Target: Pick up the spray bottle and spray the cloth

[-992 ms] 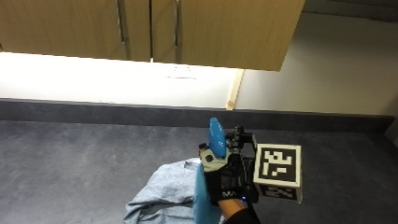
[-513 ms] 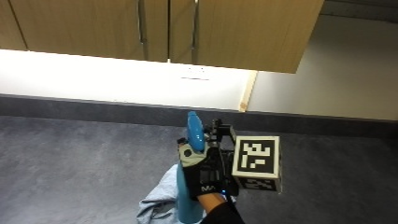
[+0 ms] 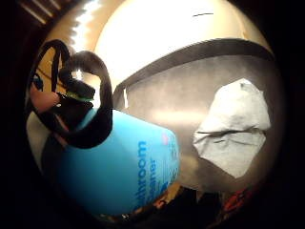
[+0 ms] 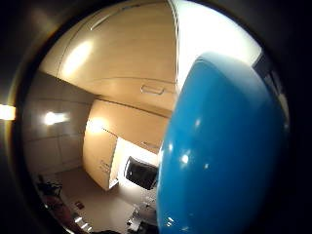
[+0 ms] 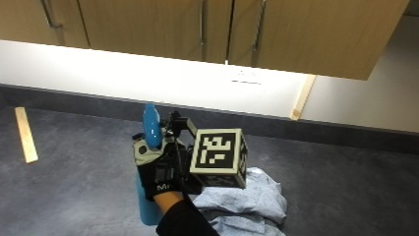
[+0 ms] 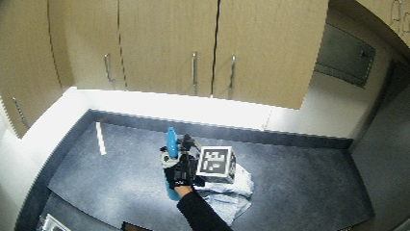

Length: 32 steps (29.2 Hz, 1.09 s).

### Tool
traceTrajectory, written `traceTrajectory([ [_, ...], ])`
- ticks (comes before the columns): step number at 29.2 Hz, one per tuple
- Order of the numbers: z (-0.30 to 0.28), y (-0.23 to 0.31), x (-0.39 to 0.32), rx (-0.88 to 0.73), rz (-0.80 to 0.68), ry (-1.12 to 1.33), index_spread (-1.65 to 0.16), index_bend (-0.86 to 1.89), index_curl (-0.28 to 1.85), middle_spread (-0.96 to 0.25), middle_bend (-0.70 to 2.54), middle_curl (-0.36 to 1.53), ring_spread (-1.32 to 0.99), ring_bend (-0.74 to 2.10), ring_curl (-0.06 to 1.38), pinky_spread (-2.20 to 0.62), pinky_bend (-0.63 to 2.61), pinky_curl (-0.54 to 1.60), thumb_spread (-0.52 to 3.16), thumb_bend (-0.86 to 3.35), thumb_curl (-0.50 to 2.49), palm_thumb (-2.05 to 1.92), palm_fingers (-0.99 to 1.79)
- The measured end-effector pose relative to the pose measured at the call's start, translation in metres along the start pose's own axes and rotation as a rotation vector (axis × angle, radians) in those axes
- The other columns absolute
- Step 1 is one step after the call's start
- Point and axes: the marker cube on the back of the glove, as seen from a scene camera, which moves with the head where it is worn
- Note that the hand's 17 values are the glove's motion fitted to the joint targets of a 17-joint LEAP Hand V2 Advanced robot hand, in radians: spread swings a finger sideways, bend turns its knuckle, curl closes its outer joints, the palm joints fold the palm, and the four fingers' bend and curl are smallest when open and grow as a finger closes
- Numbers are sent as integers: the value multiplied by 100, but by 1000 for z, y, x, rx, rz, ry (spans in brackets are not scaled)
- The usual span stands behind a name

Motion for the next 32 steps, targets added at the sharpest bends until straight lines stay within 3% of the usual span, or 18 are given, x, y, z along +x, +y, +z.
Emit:
traceTrajectory([
  [12,15,13,28,-37,23,43,-16,40,59,-7,38,54,-7,36,47,7,27,37,40,-2,81,108,122],
  [22,32,73,106,-126,92,32,-15,41,60,-8,36,54,-8,34,47,7,25,36,43,-2,81,110,117],
  [32,40,98,129,-156,113,4,-14,40,61,-7,34,55,-8,31,46,9,20,36,49,-1,81,113,113],
])
